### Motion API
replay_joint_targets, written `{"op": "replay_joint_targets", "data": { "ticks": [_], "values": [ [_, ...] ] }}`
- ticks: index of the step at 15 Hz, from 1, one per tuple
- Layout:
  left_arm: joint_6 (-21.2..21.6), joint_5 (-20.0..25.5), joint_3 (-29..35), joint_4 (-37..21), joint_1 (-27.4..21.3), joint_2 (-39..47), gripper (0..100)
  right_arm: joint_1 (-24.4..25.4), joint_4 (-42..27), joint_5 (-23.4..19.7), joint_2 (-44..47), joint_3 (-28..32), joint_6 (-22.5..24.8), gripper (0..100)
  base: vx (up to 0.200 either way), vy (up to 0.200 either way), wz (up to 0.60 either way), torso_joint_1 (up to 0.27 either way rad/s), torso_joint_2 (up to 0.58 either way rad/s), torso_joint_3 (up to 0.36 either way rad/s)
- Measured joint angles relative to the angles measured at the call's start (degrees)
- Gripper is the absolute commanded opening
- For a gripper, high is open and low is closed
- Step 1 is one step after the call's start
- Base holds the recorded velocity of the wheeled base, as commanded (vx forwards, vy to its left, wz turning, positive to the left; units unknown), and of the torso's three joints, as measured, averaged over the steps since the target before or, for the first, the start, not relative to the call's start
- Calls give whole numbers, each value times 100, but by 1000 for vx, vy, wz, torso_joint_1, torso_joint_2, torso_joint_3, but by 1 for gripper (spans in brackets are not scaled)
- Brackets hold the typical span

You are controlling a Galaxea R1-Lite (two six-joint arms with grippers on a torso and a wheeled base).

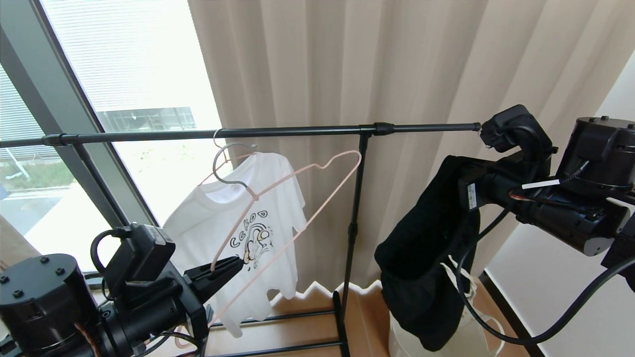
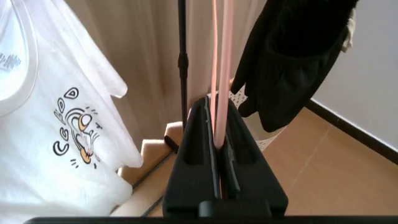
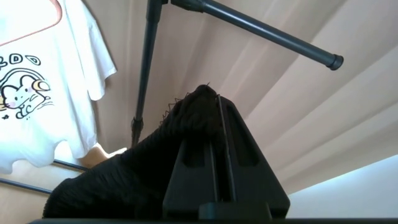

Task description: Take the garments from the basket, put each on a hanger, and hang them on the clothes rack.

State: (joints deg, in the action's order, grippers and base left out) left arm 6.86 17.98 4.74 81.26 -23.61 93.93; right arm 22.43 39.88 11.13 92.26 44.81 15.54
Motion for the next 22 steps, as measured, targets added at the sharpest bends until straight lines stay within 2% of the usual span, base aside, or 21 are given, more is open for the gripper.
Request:
{"op": "replay_joint_targets", "data": {
  "ticks": [2, 5, 11, 14, 22],
  "values": [
    [268, 119, -310, 652, 66, 516, 0, 74, -33, 48, 51, 2, 30, 0, 0, 0, 0, 0, 0, 0],
    [408, 167, -447, 868, -107, 992, 0, 100, -27, 274, 165, 35, 44, 0, 0, 0, 0, 0, 0, 0],
    [417, 180, -472, 829, -458, 756, 0, 162, -30, 301, 269, 35, 60, 0, 0, 0, 0, 0, 0, 0],
    [429, 180, -474, 304, -734, 350, 0, 163, -33, 304, 283, 48, 68, 0, 0, 0, 0, 0, 0, 0],
    [424, 154, -474, 282, -1108, 232, 0, 625, -41, 460, 352, 11, 62, 0, 0, 0, 0, 0, 0, 0]
  ]
}}
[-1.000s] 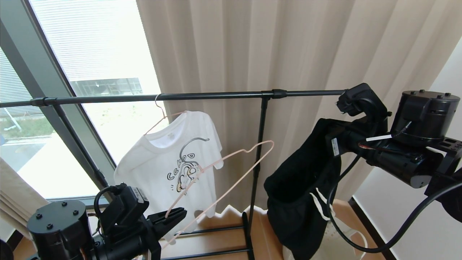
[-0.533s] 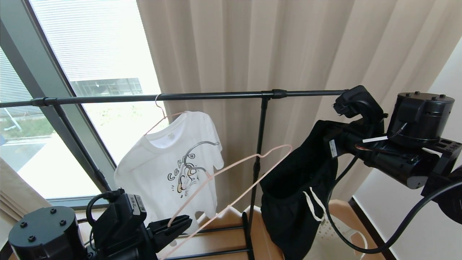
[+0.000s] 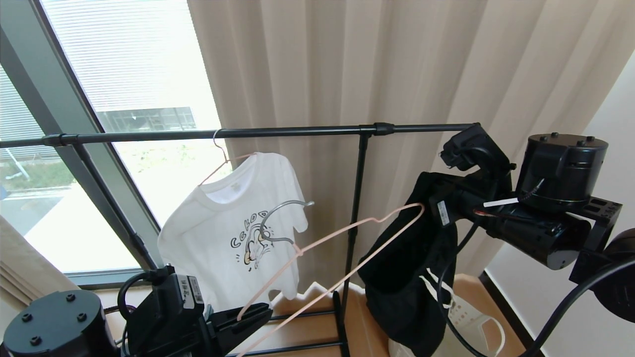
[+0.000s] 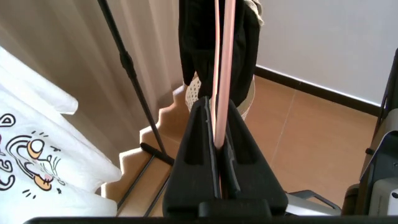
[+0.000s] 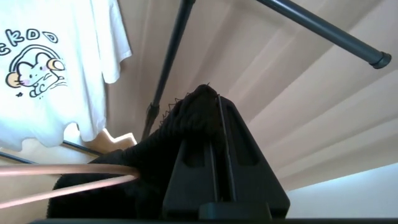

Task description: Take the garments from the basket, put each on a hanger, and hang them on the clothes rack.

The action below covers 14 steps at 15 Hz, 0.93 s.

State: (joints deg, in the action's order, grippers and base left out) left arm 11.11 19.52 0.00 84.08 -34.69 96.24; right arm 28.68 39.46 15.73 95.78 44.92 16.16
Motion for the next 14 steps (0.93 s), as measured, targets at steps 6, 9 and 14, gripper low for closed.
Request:
{"op": "replay_joint_targets", "data": {
  "ticks": [6, 9, 14],
  "values": [
    [0, -41, 0, 132, -17, 235, 0, 339, 4, 332, 11, 0, -13, 0, 0, 0, 0, 0, 0, 0],
    [-18, -55, 0, 167, -17, 340, 0, 599, 48, 602, 63, 22, -33, 0, 0, 0, 0, 0, 0, 0],
    [-38, -149, 0, 235, -11, 404, 0, 1026, 61, 786, 121, -16, -117, 0, 0, 0, 0, 0, 0, 0]
  ]
}}
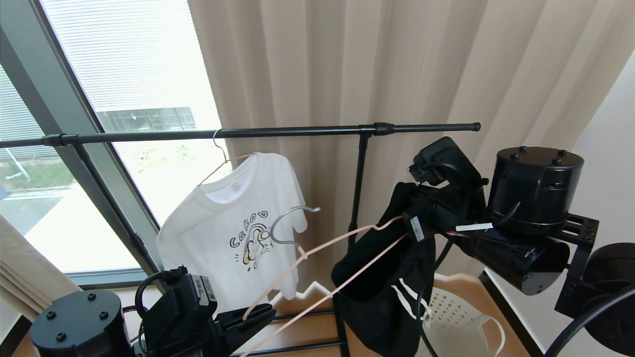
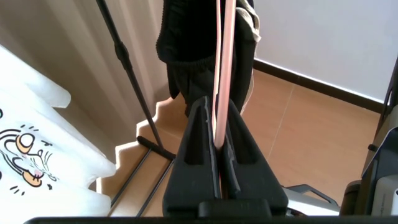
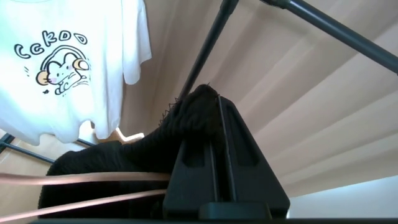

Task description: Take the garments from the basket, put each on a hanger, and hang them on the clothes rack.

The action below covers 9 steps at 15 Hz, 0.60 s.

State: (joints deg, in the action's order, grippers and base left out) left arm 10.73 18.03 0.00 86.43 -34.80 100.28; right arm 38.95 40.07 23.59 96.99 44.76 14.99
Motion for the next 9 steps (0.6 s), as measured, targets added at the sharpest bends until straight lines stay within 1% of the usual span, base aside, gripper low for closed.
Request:
{"op": "replay_joint_targets", "data": {
  "ticks": [3, 9],
  "values": [
    [-6, -20, 0, 2, 7, 11, 0, 283, -4, 241, 6, -37, -52, 0, 0, 0, 0, 0, 0, 0],
    [-11, -29, 0, 4, 11, 16, 0, 755, 16, 552, -18, -56, -213, 0, 0, 0, 0, 0, 0, 0]
  ]
}}
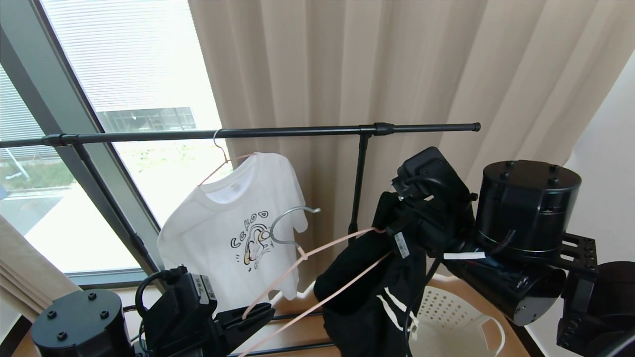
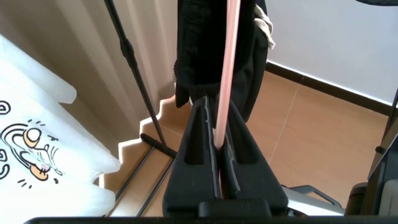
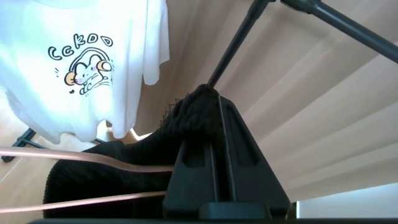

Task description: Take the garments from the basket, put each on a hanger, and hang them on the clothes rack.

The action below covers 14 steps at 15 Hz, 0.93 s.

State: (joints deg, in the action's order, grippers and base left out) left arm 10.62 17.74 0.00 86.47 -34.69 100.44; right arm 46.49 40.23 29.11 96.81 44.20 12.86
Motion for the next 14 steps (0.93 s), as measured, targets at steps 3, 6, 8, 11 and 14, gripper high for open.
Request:
{"op": "replay_joint_targets", "data": {
  "ticks": [3, 6, 8, 11, 14],
  "values": [
    [0, 2, 0, 0, 2, 2, 0, 363, 0, 190, -15, 15, -138, 0, 0, 0, 0, 0, 0, 0],
    [2, 0, 0, 0, 7, 5, 0, 736, 13, 393, -23, 45, -257, 0, 0, 0, 0, 0, 0, 0],
    [0, 2, 0, 0, 7, 5, 0, 951, 15, 452, -34, 59, -339, 0, 0, 0, 0, 0, 0, 0],
    [2, 0, 0, 0, 7, 30, 0, 1240, 20, 624, -41, 127, -512, 0, 0, 0, 0, 0, 0, 0],
    [0, 2, 0, 2, 7, 44, 0, 1499, 15, 749, -23, 308, -791, 0, 0, 0, 0, 0, 0, 0]
  ]
}}
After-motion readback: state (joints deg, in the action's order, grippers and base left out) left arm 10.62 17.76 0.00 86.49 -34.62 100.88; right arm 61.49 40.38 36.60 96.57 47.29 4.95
